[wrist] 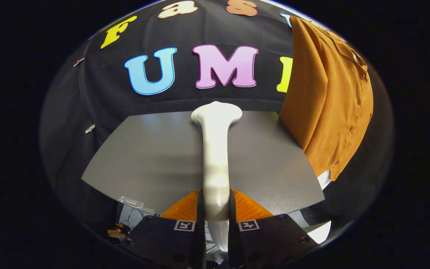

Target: Iron the clothes twice with a garment steamer, once on the left side and once on the right side.

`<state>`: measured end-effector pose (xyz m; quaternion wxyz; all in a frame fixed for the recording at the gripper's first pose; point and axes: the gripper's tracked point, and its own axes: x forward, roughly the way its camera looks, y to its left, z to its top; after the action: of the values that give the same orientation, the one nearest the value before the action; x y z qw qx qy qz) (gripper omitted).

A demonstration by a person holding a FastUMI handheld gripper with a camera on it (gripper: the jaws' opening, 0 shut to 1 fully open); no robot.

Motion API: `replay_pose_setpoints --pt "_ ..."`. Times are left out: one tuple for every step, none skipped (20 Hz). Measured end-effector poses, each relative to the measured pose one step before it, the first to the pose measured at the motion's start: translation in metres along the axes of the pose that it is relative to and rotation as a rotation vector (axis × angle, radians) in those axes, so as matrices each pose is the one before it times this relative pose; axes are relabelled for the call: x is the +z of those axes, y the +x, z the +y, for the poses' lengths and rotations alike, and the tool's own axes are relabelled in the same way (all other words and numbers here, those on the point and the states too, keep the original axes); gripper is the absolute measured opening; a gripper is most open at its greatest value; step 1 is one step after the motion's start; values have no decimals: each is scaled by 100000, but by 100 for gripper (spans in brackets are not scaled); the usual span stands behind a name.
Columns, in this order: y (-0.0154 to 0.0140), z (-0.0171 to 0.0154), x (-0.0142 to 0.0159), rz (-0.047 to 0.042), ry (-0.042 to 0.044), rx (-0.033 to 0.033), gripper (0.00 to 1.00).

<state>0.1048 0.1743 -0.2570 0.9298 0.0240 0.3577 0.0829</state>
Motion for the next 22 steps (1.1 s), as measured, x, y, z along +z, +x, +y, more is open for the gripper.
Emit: replay_pose_setpoints --pt "-903 -312 1033 -5155 793 -381 27" --pt "-986 -510 1017 -4765 -216 -450 27" --pt "-899 -497 1129 -4713 -55 -189 27" --pt "-1058 -448 993 -4296 396 85 27" --pt "-958 -509 857 -3361 755 623 27" --pt "-936 -434 794 -3078 1236 764 27" --pt "-967 -615 822 -3248 1790 511 27" --pt "-988 -579 911 -2468 1242 -168 27" --pt "-937 -714 920 -2619 709 -351 27" --pt "-838 -799 829 -2967 -141 -224 27" --pt "-741 -575 621 -2059 -859 -93 27" --pt "-904 -833 796 -2555 -1342 16 27" --pt "-807 -924 784 -3179 -1295 -115 27" --pt "-754 -880 1014 -3373 -1324 -290 27" --pt "-672 -845 979 -3872 -971 -332 27" --pt "-794 -821 936 -3944 -931 -131 27" --pt "-734 -853 609 -3394 -792 14 27" --pt "-800 -769 606 -2489 -9 229 27" --pt "-499 -753 451 -2207 801 242 27" --pt "-443 -749 411 -1784 627 -116 27" --pt "-127 -825 41 -1045 -413 -608 27" --pt "-163 -1037 -25 -1080 -309 -892 27"
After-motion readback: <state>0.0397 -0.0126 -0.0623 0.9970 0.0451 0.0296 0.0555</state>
